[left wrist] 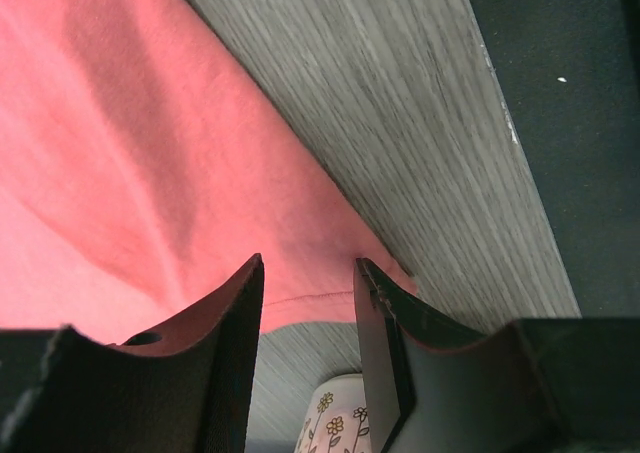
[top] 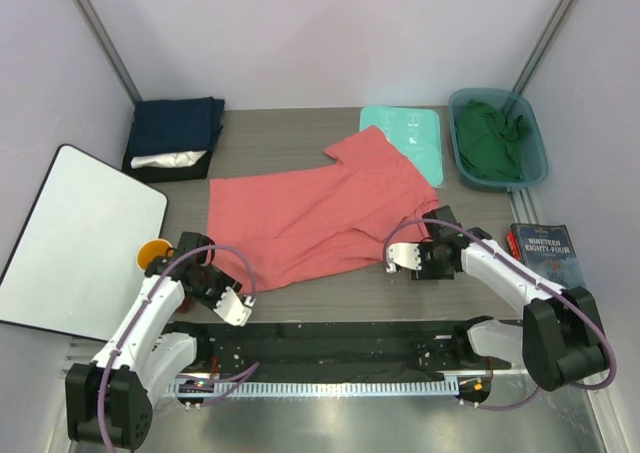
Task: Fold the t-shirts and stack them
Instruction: Fold the tshirt
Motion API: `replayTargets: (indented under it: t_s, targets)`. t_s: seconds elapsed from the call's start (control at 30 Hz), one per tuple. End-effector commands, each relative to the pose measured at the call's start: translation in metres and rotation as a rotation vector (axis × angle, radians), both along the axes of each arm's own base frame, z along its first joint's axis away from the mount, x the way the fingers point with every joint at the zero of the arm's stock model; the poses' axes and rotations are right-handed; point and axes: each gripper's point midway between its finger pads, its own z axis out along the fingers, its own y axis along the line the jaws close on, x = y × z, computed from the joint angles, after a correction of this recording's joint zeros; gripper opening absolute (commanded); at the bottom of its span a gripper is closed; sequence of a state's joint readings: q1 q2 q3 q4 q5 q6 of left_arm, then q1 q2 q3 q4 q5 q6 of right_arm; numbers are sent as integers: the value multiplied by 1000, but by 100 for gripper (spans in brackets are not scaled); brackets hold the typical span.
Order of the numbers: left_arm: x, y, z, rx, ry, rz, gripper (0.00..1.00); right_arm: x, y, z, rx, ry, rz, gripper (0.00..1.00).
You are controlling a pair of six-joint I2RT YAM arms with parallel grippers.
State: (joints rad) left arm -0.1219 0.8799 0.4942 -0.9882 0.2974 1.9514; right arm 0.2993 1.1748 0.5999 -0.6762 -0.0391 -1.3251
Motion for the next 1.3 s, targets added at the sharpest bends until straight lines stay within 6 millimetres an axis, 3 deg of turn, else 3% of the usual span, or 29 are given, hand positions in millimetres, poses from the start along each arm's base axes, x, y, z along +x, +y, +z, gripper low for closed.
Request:
replayTargets:
  t_s: [0.0, 0.4, 0.47, 0.5, 0.53, 0.77, 1.03, 1.27]
  targets:
    - [-7, -5, -4, -23, 22, -46, 42, 20, 1, -4, -1, -65, -43, 50]
    - [-20, -3, -14, -8, 69, -61, 46, 49, 0, -8, -12, -132, -123, 47]
    - [-23, -2, -15, -6, 81, -60, 29, 51, -1, -9, -16, -130, -129, 40]
    - [-23, 0, -15, 2, 83, -59, 9, 52, -1, -9, -22, -131, -127, 36]
    - [-24, 1, -17, 9, 89, -58, 0, 52, -2, -9, -25, -132, -126, 31]
    - [-33, 7, -25, 39, 145, -35, 0, 55, -12, -4, -72, -151, -118, 16]
    - [-35, 18, -23, 100, 179, -35, 0, 48, -31, 12, -151, -134, 1, 13]
    - [-39, 22, -20, 132, 227, -53, 0, 45, -42, 12, -176, -58, 17, 13]
